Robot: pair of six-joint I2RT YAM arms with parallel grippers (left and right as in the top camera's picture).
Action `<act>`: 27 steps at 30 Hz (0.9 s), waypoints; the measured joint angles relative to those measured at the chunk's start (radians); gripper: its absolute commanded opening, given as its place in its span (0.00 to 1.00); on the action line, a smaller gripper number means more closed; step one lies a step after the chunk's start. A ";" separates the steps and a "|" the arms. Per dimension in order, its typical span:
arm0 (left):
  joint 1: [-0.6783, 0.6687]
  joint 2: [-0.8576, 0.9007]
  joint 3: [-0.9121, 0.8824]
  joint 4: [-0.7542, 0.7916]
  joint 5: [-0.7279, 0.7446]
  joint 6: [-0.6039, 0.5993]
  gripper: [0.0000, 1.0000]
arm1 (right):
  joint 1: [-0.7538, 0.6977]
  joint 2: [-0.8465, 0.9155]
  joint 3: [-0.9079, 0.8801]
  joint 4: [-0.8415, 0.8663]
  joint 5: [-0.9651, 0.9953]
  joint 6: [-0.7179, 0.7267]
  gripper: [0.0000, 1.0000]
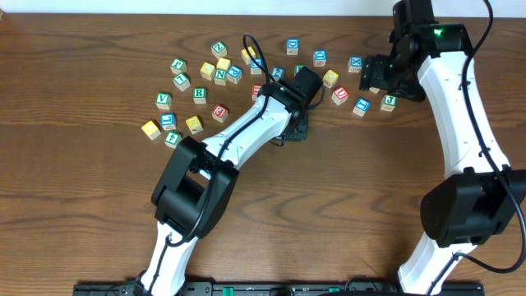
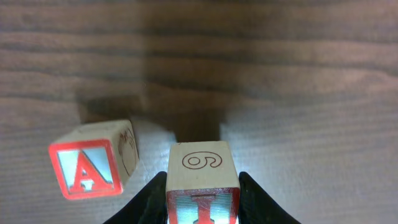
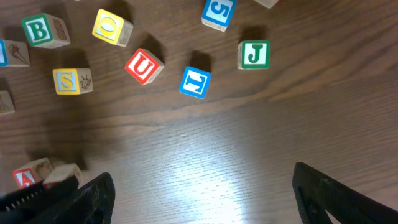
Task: Spell out AI2
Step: 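Carry the red I block and set it right of the A block, then open the left gripper and lift it away from the I block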
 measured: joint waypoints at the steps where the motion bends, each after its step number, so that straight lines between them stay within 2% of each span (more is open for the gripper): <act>1: 0.000 0.003 0.000 0.010 -0.013 -0.003 0.34 | 0.000 0.000 0.000 -0.001 0.000 0.000 0.86; 12: 0.002 0.009 0.000 0.044 -0.099 -0.015 0.34 | 0.000 0.000 0.000 -0.005 0.012 -0.001 0.87; 27: 0.002 0.009 -0.006 0.063 -0.109 -0.048 0.35 | 0.000 0.000 0.000 -0.008 0.014 -0.003 0.88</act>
